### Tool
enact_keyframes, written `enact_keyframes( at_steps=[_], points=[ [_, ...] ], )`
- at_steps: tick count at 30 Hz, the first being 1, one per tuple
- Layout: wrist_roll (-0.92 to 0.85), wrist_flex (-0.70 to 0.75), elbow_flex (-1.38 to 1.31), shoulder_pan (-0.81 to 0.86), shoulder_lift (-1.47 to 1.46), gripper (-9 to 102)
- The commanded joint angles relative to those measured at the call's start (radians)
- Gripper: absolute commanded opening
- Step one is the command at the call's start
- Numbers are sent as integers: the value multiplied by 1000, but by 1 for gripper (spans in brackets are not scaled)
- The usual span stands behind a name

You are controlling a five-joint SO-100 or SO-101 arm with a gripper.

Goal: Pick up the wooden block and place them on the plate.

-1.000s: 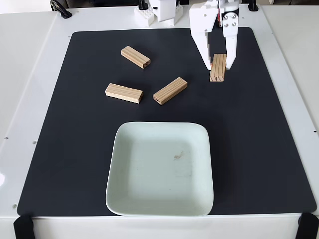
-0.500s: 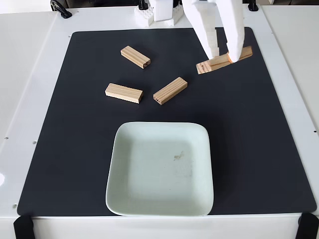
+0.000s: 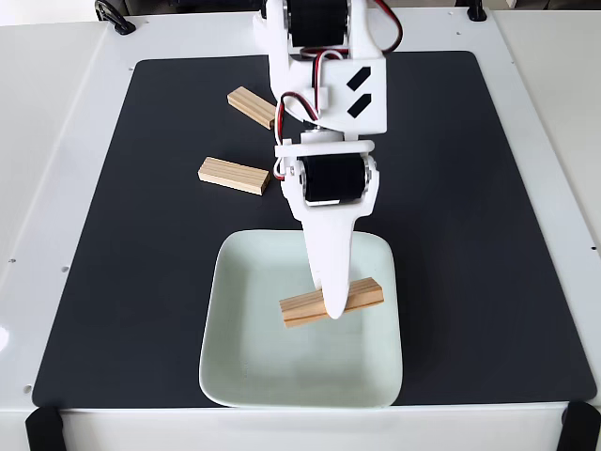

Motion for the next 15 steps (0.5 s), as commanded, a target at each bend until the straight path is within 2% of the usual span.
enact_keyframes(
  at_steps=[1, 15],
  points=[
    [29, -17, -121, 17, -29, -1],
    [141, -17, -193, 43, -124, -1]
  ],
)
